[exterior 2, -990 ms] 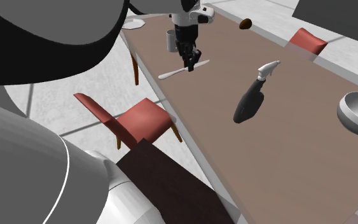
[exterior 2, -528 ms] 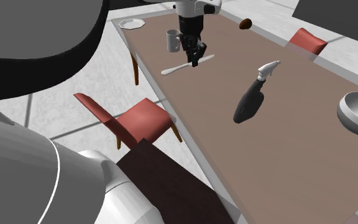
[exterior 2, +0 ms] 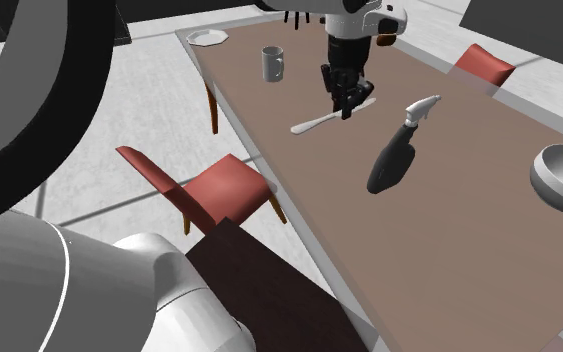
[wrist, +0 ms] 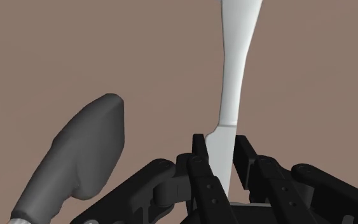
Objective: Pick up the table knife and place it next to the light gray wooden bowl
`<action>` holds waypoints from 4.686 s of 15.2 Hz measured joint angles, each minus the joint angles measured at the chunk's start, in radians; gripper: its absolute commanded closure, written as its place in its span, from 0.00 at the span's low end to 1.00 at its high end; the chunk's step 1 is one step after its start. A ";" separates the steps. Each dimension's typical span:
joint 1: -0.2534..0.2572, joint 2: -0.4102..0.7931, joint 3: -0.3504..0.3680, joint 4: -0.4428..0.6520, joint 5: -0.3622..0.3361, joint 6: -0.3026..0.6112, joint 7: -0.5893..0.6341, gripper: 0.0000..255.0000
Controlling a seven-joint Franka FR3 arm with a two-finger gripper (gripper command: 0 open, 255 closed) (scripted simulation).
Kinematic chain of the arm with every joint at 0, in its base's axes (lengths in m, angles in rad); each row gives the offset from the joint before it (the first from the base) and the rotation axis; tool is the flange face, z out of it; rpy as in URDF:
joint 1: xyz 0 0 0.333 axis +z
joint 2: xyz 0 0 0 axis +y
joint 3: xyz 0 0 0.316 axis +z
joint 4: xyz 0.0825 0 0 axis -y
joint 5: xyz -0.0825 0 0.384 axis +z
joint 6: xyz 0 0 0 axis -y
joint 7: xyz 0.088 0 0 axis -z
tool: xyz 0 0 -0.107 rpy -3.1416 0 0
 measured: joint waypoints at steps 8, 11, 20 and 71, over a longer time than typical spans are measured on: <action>-0.081 -0.011 -0.130 -0.024 -0.015 0.023 -0.203 1.00; -0.110 0.017 -0.173 0.011 -0.024 0.020 -0.270 1.00; -0.199 0.130 -0.297 0.120 -0.029 0.034 -0.479 1.00; -0.303 0.418 -0.402 0.132 0.024 0.317 -0.707 0.00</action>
